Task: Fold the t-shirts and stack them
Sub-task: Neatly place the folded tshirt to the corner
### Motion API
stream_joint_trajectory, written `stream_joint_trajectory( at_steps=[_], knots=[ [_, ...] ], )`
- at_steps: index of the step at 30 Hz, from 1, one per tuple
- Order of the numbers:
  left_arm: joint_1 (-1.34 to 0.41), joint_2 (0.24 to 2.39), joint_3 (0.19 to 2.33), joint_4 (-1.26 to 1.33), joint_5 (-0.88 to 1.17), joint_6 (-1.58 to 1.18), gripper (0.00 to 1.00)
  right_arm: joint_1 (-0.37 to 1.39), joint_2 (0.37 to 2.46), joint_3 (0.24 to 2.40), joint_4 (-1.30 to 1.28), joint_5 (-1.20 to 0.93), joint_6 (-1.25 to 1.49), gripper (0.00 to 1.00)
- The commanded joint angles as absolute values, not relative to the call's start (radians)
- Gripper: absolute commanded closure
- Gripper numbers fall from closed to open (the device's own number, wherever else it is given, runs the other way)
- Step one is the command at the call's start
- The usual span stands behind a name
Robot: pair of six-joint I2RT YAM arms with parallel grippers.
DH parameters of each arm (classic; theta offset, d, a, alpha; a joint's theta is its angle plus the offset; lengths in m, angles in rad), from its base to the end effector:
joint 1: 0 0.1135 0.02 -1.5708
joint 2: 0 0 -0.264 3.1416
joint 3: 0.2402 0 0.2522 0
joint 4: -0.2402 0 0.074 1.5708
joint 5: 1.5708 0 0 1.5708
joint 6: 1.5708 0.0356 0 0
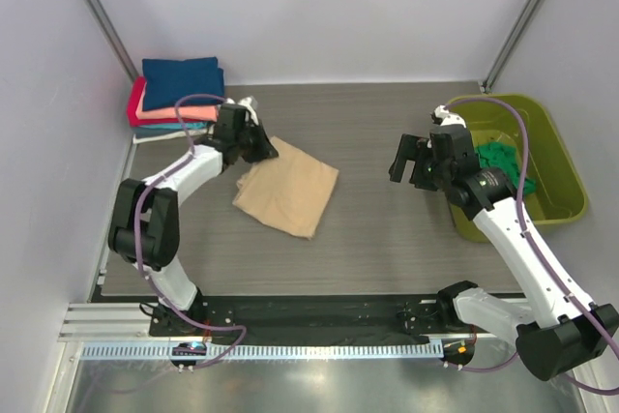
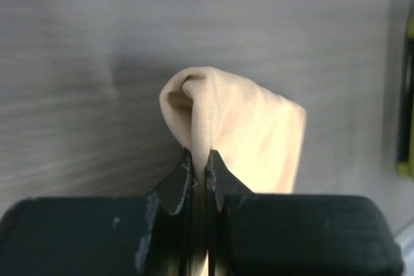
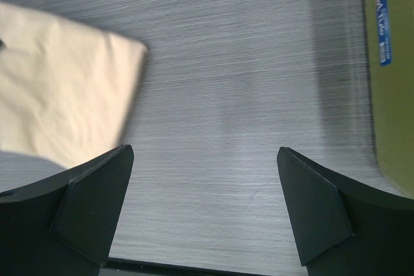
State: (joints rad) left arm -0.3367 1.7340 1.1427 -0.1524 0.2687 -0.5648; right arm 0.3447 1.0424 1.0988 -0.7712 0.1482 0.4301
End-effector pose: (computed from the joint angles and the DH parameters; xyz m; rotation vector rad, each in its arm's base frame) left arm 0.3550 -0.1343 0.2139 -0.1318 2.4034 -0.7517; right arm 0.2000 0.0662 0.3436 0.1749 2.2806 0.2369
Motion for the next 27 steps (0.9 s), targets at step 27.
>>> stream_joint_trajectory(
  at_steps=[27],
  knots=[
    [0.067,1.900,2.167,-0.611,0.341,-0.178,1.00,0.342,1.120,1.138,-0.709,-0.058,0.442,0.00]
  ],
)
